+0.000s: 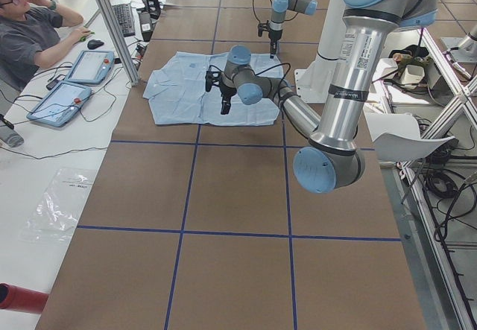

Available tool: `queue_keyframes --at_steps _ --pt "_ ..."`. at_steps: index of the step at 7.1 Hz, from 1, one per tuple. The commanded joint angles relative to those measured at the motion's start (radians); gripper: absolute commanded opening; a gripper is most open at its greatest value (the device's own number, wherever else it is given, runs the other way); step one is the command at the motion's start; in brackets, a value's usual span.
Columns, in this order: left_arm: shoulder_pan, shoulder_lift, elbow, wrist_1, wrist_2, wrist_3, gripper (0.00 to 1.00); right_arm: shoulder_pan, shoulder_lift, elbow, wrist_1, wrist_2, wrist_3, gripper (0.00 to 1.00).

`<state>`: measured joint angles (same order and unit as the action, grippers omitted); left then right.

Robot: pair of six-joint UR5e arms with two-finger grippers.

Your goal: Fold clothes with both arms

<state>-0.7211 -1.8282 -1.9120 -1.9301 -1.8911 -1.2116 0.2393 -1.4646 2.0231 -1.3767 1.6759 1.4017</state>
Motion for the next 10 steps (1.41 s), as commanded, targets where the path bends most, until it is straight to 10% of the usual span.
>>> queue_keyframes --at_steps 1,5,10 --pt "0.0 -0.002 0.005 0.0 0.001 0.0 0.99 0.0 0.001 0.003 0.001 0.001 0.0 0.0" --pt "0.009 0.082 -0.065 -0.007 -0.003 -0.139 0.99 0.02 0.009 0.058 0.019 -0.01 0.0 0.0" --pt "0.382 0.115 -0.101 -0.03 0.173 -0.517 0.94 0.029 0.038 0.066 0.021 -0.012 0.0 0.0"
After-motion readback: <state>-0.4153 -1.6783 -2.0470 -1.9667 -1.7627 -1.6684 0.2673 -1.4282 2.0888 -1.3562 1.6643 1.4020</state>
